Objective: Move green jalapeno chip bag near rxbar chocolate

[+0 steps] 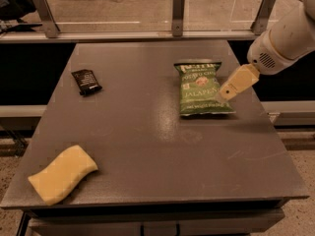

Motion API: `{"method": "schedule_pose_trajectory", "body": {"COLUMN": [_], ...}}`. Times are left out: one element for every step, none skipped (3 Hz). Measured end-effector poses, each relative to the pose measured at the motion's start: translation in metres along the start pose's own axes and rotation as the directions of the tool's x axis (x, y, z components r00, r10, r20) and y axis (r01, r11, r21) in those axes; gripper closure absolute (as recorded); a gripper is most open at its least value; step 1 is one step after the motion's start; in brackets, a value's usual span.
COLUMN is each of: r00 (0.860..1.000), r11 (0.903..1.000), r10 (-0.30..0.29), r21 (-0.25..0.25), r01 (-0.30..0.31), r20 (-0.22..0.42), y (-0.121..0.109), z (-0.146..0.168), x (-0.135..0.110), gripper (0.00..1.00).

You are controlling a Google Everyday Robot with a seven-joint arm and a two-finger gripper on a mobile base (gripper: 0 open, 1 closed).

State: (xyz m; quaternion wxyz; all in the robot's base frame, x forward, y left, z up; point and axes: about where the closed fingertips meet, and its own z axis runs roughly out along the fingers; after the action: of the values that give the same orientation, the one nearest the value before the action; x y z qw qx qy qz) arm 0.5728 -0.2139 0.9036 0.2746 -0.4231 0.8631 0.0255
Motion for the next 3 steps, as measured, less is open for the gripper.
{"method": "schedule_pose_trajectory", "body": {"r00": [0.995,0.994,0.991], "r11": [0.997,0.9965,0.991], "r10": [0.073,0.079,0.131], "r21": [-0.032,-0.035,-0.036], "r01": [-0.071,-0.076,-0.129], "r20": [0.072,0.078,0.039], "y": [-0.007,-0.008,-0.006], "z": [0.034,0.038,0.043], "x": [-0.02,-0.021,-0.007], "gripper": [0.0,0.0,0.0]}}
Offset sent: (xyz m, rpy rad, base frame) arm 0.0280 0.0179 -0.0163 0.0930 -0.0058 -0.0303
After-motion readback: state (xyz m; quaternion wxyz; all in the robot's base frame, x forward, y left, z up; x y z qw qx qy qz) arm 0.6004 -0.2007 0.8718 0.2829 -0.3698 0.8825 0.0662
